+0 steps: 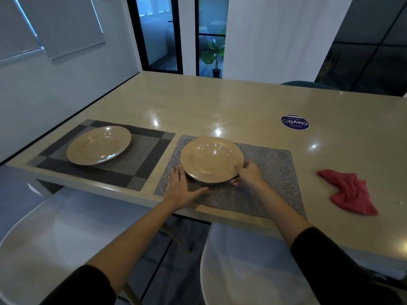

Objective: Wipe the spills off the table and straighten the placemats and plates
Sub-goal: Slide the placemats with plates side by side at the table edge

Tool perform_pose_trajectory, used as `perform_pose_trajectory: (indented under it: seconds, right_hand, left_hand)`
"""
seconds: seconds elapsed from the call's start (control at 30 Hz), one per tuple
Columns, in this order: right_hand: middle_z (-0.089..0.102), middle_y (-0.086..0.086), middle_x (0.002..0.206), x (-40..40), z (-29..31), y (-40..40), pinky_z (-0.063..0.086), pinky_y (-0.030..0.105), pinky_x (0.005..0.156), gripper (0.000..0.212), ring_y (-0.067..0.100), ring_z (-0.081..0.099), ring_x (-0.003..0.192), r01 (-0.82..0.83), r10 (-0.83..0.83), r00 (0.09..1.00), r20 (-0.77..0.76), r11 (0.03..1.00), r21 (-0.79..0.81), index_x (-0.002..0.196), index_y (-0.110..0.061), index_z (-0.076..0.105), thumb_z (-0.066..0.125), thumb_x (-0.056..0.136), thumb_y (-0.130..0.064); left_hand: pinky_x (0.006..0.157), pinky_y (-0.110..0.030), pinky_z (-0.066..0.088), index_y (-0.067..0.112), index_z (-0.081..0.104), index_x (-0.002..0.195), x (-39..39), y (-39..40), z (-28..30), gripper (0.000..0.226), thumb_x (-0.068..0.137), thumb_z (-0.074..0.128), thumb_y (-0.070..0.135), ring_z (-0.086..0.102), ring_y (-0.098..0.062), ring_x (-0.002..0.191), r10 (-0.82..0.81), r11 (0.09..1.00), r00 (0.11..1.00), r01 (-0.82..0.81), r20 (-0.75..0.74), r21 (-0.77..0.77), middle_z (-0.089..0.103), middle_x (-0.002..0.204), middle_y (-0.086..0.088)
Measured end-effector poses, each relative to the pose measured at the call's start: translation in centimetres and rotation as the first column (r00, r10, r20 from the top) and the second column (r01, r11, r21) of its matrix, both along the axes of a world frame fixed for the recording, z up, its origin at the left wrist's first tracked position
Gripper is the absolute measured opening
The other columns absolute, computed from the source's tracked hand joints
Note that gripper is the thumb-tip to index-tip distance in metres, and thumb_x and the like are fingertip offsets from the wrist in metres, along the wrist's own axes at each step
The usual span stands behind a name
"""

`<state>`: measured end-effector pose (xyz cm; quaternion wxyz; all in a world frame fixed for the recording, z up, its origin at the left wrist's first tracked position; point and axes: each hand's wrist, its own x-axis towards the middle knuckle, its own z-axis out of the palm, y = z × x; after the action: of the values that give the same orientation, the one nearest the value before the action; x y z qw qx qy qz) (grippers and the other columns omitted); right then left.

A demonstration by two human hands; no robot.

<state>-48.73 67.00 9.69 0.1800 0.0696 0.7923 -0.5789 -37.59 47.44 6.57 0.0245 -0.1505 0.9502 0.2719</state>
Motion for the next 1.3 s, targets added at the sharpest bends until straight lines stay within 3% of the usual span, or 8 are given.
perform_pose_trajectory:
  seconds: [0.13,0.33,0.53,0.87,1.03,1.13,1.2,1.3]
  right_hand:
    - [0.067,0.019,0.086,-0.1,-0.7,0.2,0.057,0.030,0.047,0.039,0.023,0.064,0.051,0.051,-0.052,0.997,-0.059,0.999,-0.011,0.129,-0.005,0.045,0.049,0.090,-0.001]
    - [0.068,0.016,0.078,0.0,-1.6,3.6,0.053,0.027,0.044,0.040,0.017,0.062,0.042,0.151,-0.149,0.981,-0.121,0.988,0.011,0.125,-0.002,0.053,0.048,0.085,0.001]
    - [0.069,0.015,0.068,0.1,-2.0,6.4,0.053,0.025,0.044,0.044,0.018,0.062,0.046,0.172,-0.159,0.977,-0.145,0.982,0.079,0.129,-0.009,0.052,0.056,0.085,-0.007]
    - [0.064,0.012,0.058,1.1,-2.0,7.2,0.047,0.020,0.035,0.044,0.008,0.056,0.032,0.170,-0.146,0.971,-0.189,0.978,0.119,0.130,-0.007,0.051,0.053,0.086,-0.007]
    - [0.066,0.012,0.061,1.0,-1.9,7.2,0.047,0.021,0.036,0.045,0.012,0.059,0.037,0.156,-0.133,0.974,-0.186,0.981,0.114,0.136,-0.010,0.045,0.050,0.093,-0.024]
    - [0.068,0.014,0.066,1.3,-1.8,7.5,0.052,0.028,0.043,0.046,0.021,0.062,0.047,0.156,-0.129,0.972,-0.198,0.979,0.129,0.135,-0.011,0.043,0.048,0.095,-0.033]
    - [0.068,0.016,0.072,2.2,-1.7,8.2,0.055,0.033,0.051,0.046,0.025,0.065,0.057,0.153,-0.107,0.962,-0.249,0.973,0.175,0.134,-0.011,0.042,0.051,0.094,-0.033]
    - [0.063,0.007,0.077,5.0,-1.7,9.5,0.052,0.035,0.067,0.045,0.021,0.062,0.072,0.203,-0.020,0.853,-0.522,0.933,0.296,0.130,-0.012,0.046,0.058,0.091,-0.030]
  left_hand:
    - [0.121,-0.043,-0.006,0.003,-0.018,0.149,-0.5,-1.0,-0.9,0.155,0.036,0.018,0.104,-0.017,-0.028,0.147,-0.045,0.997,0.998,0.047,0.036,-0.061,-0.016,0.159,-0.015]
    - [0.119,-0.042,-0.008,0.005,-0.018,0.149,-1.1,-1.6,-1.2,0.156,0.034,0.018,0.105,-0.018,-0.028,0.147,-0.076,0.994,0.996,0.080,0.046,-0.080,-0.019,0.159,-0.013]
    - [0.119,-0.043,-0.007,0.006,-0.016,0.150,-1.0,-1.5,-1.4,0.155,0.035,0.015,0.105,-0.018,-0.027,0.147,-0.079,0.991,0.996,0.084,0.049,-0.106,-0.019,0.159,-0.013]
    - [0.118,-0.043,-0.007,0.007,-0.011,0.151,-1.0,-1.3,-1.3,0.135,0.060,0.045,0.089,-0.019,-0.028,0.147,-0.080,0.989,0.996,0.085,0.045,-0.124,-0.021,0.159,-0.012]
    - [0.118,-0.043,-0.006,0.006,-0.009,0.152,-0.9,-1.3,-1.2,0.126,0.069,0.049,0.081,-0.017,-0.027,0.147,-0.068,0.993,0.997,0.070,0.027,-0.091,-0.018,0.160,-0.012]
    - [0.120,-0.046,0.003,0.008,-0.002,0.153,-0.3,-0.8,-0.6,0.106,0.082,0.047,0.069,-0.008,-0.024,0.149,-0.044,0.998,0.998,0.046,-0.042,0.045,-0.006,0.161,-0.010]
    - [0.119,-0.045,0.016,0.012,0.013,0.153,1.1,-0.1,-0.2,0.083,0.091,0.042,0.059,0.008,-0.020,0.149,-0.007,0.994,0.989,0.024,-0.148,0.109,0.012,0.161,-0.007]
    - [0.106,-0.036,0.041,0.014,0.046,0.139,4.7,1.3,-0.2,0.047,0.099,0.041,0.038,0.045,-0.012,0.128,-0.031,0.989,0.896,0.091,-0.444,0.115,0.049,0.140,-0.002]
